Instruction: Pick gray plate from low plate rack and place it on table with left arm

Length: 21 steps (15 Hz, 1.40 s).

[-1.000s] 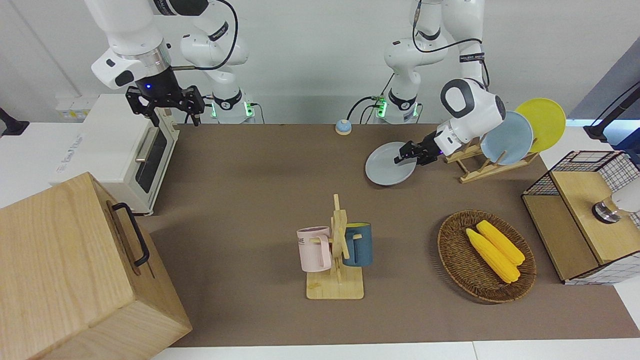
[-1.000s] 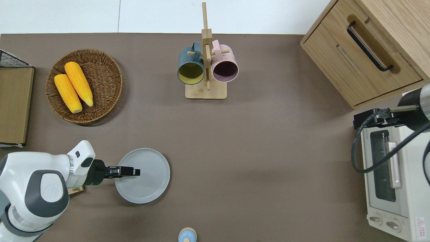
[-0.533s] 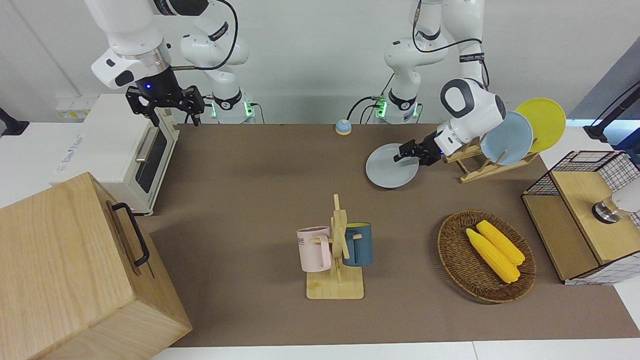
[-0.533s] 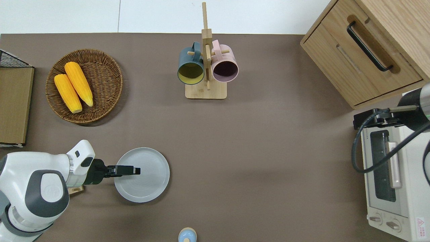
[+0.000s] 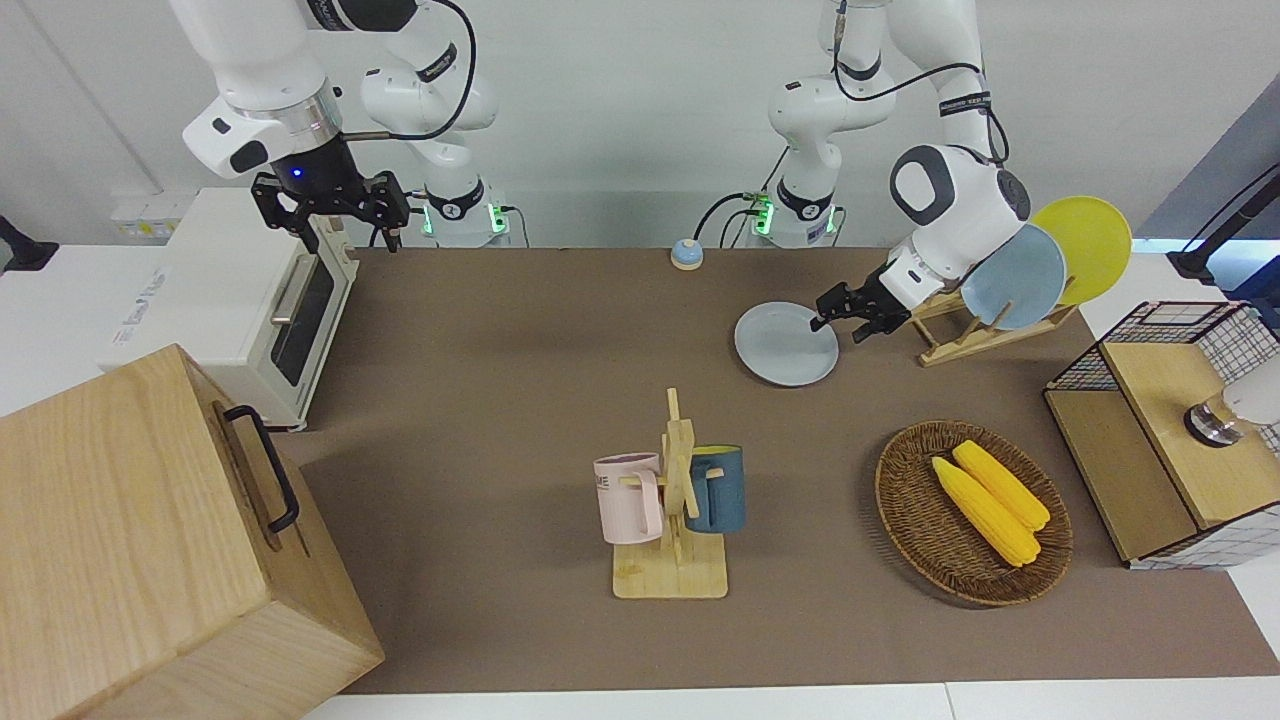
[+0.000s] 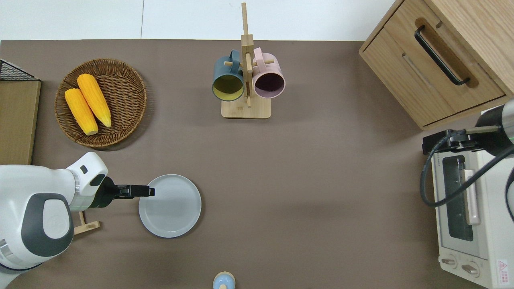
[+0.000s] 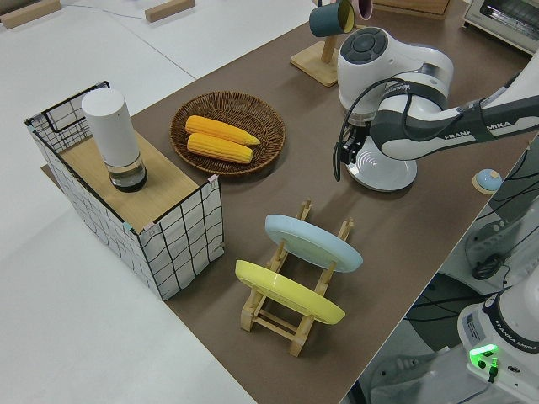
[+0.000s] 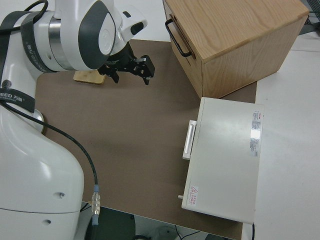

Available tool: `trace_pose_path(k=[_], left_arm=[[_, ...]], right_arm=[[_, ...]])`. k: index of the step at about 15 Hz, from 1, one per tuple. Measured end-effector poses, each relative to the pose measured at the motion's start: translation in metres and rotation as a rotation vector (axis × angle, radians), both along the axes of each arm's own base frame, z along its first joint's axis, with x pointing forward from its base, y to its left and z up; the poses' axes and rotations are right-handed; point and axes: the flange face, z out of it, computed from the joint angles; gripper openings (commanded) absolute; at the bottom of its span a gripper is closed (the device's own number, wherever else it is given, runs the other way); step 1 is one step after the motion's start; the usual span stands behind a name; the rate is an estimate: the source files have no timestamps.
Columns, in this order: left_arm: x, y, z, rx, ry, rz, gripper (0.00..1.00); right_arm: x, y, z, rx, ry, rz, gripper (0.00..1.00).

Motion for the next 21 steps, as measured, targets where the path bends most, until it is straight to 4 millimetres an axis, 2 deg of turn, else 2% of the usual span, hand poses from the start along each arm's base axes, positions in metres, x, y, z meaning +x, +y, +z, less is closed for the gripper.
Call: trace_pose_path(k=[4, 7, 12, 15, 21], left_arm=[[0.012, -0.016, 0.045, 0.152, -0.016, -0.015, 0.99], [0.016, -0.021, 0.103, 0.228, 0.029, -0.034, 0.99], [0.023, -0.018, 0.177, 0.296, 0.035, -0.04, 0.99], [0.021, -0.014, 0.204, 0.337, 0.043, -0.05, 1.0], [0.024, -0.001, 0.241, 0.382, -0.008, -0.031, 1.0]], right_arm=[[0.0, 0.0, 0.0, 0.0, 0.0, 0.0, 0.983], [0.0, 0.0, 0.0, 0.0, 0.0, 0.0, 0.983], [0.0, 0.0, 0.0, 0.0, 0.0, 0.0, 0.983], [0.0, 0.0, 0.0, 0.0, 0.0, 0.0, 0.983], [0.0, 0.0, 0.0, 0.0, 0.0, 0.0, 0.983]])
